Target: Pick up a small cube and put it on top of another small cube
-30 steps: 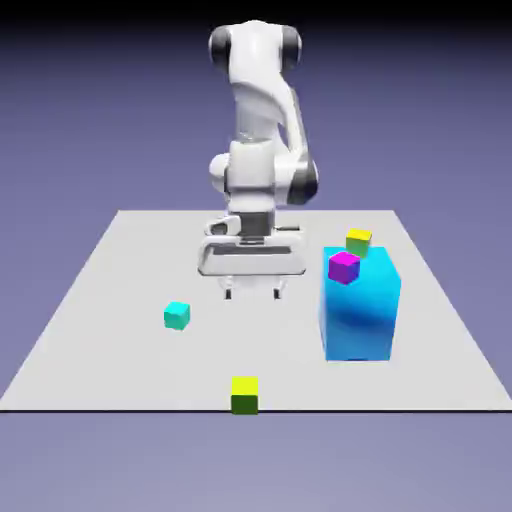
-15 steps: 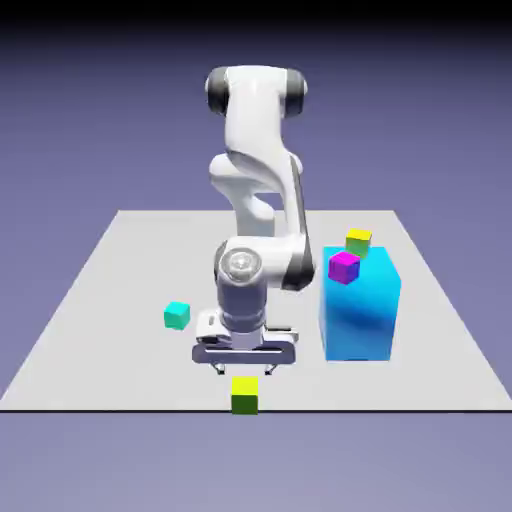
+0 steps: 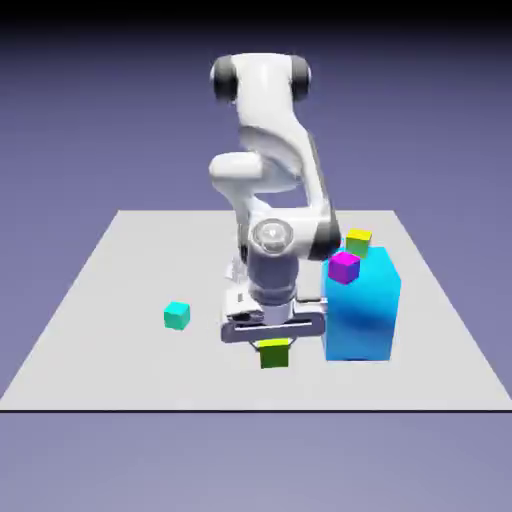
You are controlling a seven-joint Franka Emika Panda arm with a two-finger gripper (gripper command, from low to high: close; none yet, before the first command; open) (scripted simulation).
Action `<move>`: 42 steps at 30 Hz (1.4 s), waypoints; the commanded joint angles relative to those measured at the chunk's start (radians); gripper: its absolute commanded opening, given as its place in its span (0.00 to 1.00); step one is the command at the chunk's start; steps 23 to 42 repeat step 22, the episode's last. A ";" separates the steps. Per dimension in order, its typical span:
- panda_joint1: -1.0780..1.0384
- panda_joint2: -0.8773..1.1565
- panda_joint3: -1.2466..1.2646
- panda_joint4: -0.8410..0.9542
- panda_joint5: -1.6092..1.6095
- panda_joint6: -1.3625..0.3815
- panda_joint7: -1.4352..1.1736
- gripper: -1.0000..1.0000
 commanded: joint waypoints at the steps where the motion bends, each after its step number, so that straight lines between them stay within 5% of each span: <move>1: 0.009 -0.036 0.018 -0.007 -0.004 -0.029 -0.002 0.00; 13: 0.105 -0.448 0.220 -0.085 -0.007 -0.357 -0.040 0.00; 19: 0.107 -0.429 0.225 -0.247 -0.008 -0.177 -0.037 0.00; 20: 0.107 -0.429 0.225 -0.247 -0.008 -0.177 -0.037 1.00; 42: 0.106 -0.433 0.224 -0.210 -0.008 -0.217 -0.038 1.00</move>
